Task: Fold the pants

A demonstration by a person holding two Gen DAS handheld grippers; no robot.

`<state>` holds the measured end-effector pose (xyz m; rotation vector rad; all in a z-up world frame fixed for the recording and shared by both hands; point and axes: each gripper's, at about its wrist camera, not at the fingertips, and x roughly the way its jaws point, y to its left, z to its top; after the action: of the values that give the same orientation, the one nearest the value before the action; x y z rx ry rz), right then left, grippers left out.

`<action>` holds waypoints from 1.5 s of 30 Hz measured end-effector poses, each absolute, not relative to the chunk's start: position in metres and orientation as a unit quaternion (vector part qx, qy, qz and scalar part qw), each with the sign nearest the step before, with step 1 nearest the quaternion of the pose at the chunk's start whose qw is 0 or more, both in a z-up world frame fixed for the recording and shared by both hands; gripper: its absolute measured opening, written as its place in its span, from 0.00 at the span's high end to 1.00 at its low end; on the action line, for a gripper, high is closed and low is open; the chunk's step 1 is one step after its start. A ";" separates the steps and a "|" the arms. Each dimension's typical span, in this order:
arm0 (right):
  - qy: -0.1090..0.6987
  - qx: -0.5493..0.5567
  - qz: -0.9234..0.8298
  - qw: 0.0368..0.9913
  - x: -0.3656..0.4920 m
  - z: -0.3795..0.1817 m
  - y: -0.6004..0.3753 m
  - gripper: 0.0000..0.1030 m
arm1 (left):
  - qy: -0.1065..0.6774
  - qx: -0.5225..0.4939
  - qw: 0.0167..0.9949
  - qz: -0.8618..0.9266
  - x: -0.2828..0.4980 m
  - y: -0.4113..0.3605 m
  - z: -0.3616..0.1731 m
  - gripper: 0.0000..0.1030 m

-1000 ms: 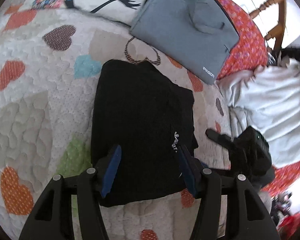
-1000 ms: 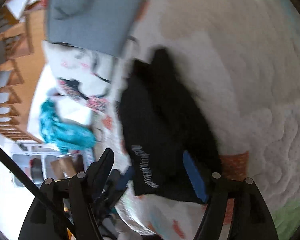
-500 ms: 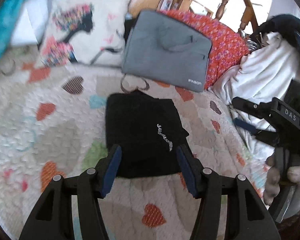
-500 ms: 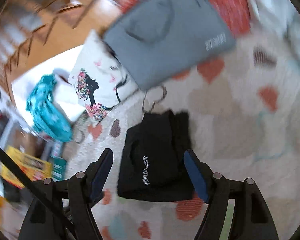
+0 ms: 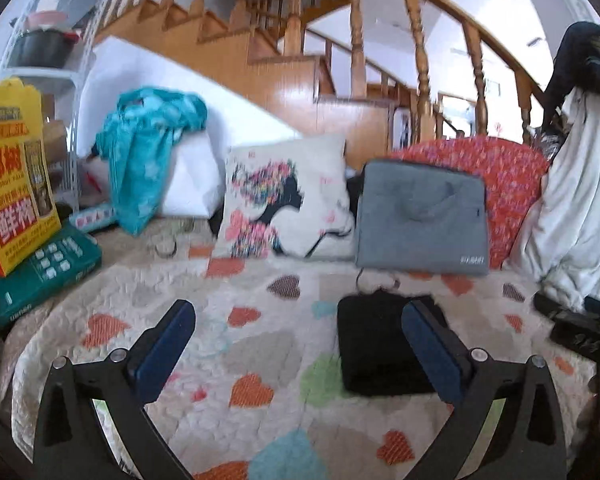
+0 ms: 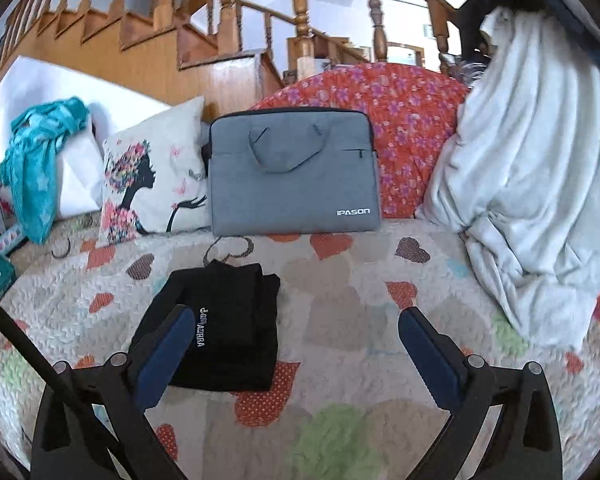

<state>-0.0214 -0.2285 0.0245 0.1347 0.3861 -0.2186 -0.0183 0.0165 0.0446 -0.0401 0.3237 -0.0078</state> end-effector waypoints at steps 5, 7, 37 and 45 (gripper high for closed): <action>0.186 0.084 -0.104 0.973 -0.020 0.013 -0.225 0.00 | 0.225 -0.017 0.974 -0.004 0.004 0.021 0.028 0.00; 0.214 0.095 -0.096 0.967 -0.010 0.003 -0.227 0.00 | 0.234 -0.017 0.972 -0.004 0.008 0.020 0.022 0.00; 0.353 0.126 -0.043 0.926 0.032 -0.070 -0.223 0.00 | 0.376 -0.007 0.926 -0.047 0.048 -0.013 -0.035 0.00; 0.369 0.127 -0.034 0.920 0.035 -0.078 -0.218 0.00 | 0.388 -0.012 0.920 -0.049 0.051 -0.011 -0.039 0.00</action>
<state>0.0347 -0.2175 -0.0783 0.2614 0.7576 -0.0696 0.0508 -0.0109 -0.0390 -0.0244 0.7974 -0.1001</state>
